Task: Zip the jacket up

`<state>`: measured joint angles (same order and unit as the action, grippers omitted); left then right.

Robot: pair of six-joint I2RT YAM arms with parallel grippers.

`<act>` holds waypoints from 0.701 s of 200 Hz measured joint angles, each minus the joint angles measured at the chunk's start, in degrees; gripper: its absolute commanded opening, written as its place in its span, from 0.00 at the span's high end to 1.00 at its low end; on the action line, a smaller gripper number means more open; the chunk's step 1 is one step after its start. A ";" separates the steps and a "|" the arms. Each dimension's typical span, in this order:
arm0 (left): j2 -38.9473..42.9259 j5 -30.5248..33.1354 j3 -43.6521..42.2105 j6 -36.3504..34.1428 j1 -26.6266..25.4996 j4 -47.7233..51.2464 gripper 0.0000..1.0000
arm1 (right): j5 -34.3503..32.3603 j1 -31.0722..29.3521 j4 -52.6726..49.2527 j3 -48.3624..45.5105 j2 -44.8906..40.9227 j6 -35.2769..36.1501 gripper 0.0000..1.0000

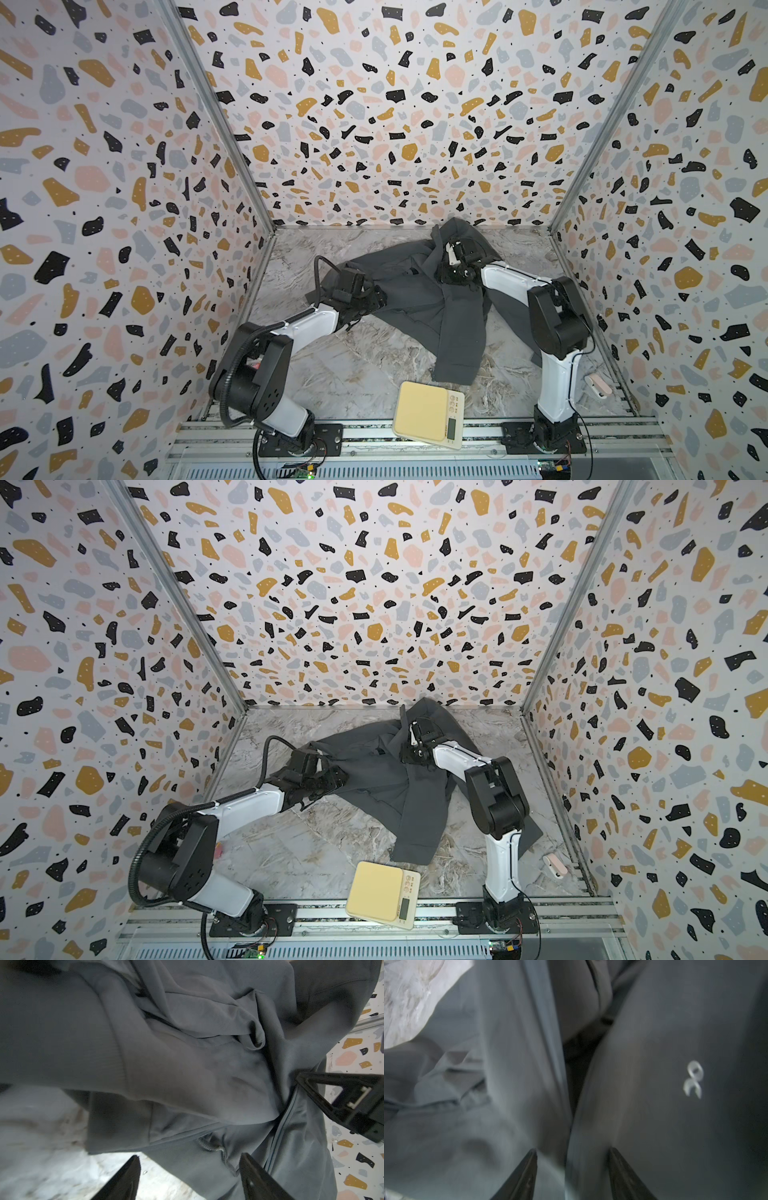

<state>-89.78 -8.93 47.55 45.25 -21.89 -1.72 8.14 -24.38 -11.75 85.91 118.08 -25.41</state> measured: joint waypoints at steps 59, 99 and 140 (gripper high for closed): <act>-6.25 1.55 2.43 1.81 0.13 -4.04 0.29 | 4.55 3.58 -0.24 24.46 12.52 3.74 1.00; -10.56 0.98 0.46 3.58 0.13 -9.31 0.53 | 9.42 8.20 -2.05 40.06 21.29 4.20 1.00; -4.68 1.05 -5.62 7.17 0.13 -10.08 0.46 | 9.57 9.38 -3.28 52.89 28.35 4.04 0.52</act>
<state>-94.45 -7.88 41.93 52.42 -21.76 -11.79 17.72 -15.00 -15.03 138.80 146.43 -21.37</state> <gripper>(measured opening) 0.443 0.219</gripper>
